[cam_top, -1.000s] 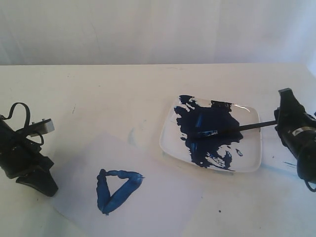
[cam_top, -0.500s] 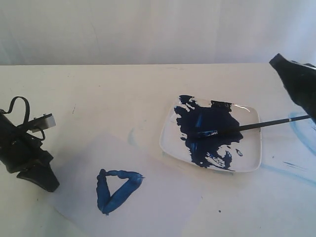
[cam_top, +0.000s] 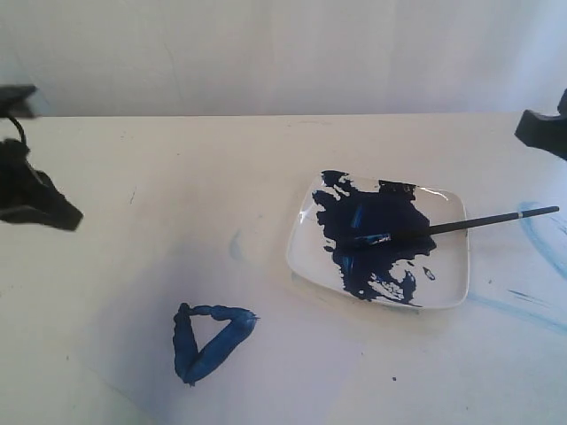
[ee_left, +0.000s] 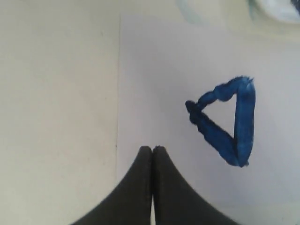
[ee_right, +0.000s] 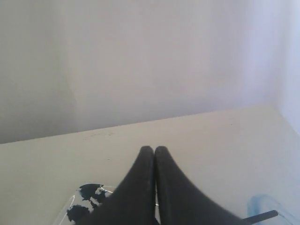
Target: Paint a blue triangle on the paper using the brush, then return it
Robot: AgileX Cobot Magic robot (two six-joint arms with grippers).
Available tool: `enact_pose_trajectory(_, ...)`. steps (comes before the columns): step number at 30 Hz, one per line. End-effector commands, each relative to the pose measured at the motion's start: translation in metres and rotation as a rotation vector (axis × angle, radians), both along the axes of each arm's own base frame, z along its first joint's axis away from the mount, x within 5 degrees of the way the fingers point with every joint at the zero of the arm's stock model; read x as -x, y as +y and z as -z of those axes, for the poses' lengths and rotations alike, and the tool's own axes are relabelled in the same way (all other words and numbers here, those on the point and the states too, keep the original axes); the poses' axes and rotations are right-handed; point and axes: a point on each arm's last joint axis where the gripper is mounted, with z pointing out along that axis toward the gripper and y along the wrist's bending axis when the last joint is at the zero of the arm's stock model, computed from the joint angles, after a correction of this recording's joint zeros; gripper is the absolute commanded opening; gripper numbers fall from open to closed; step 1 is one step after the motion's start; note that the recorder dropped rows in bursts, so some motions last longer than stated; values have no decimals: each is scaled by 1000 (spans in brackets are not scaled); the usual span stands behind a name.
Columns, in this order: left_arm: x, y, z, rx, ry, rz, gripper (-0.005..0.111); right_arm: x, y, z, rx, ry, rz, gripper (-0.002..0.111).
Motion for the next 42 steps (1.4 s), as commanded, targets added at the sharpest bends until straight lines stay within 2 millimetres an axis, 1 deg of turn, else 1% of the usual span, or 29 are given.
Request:
enact_pose_trajectory(1,48,6,-60,11,-297,-92,0,28,-6,-7,27,5,-43,0)
enact_pose_trajectory(4,88,15,-85,-11,-496,-186,0,46,-9,-4,25,-11,-64,0)
enact_pose_trajectory(5,100,17,-89,-18,-543,-212,0,51,-10,-3,23,-13,-70,0)
enact_pose_trajectory(8,142,26,-102,-23,-691,-305,0,66,-13,5,6,-5,-90,0)
enact_pose_trajectory(10,168,30,-102,-31,-754,-346,0,75,-14,10,3,2,-106,0)
enact_pose_trajectory(13,196,35,-94,-47,-816,-391,0,84,-18,14,39,0,-115,0)
enact_pose_trajectory(14,209,38,-86,-53,-838,-423,0,88,-20,15,95,9,-116,0)
enact_pose_trajectory(15,214,40,-81,-53,-841,-442,0,90,-21,16,120,19,-114,0)
enact_pose_trajectory(16,222,41,-70,-56,-829,-458,0,92,-23,18,142,37,-108,0)
enact_pose_trajectory(17,224,42,-63,-64,-816,-457,0,93,-24,18,151,38,-101,0)
enact_pose_trajectory(18,225,42,-51,-70,-792,-454,0,94,-27,17,183,27,-86,0)
enact_pose_trajectory(20,223,41,-36,-71,-744,-458,0,95,-28,16,191,14,-73,0)
enact_pose_trajectory(21,222,41,-30,-68,-720,-462,0,95,-28,17,192,21,-76,0)
enact_pose_trajectory(23,222,40,-25,-49,-690,-461,0,95,-27,18,190,35,-83,0)
enact_pose_trajectory(42,222,40,-24,-54,-685,-457,0,95,-27,18,190,35,-83,0)
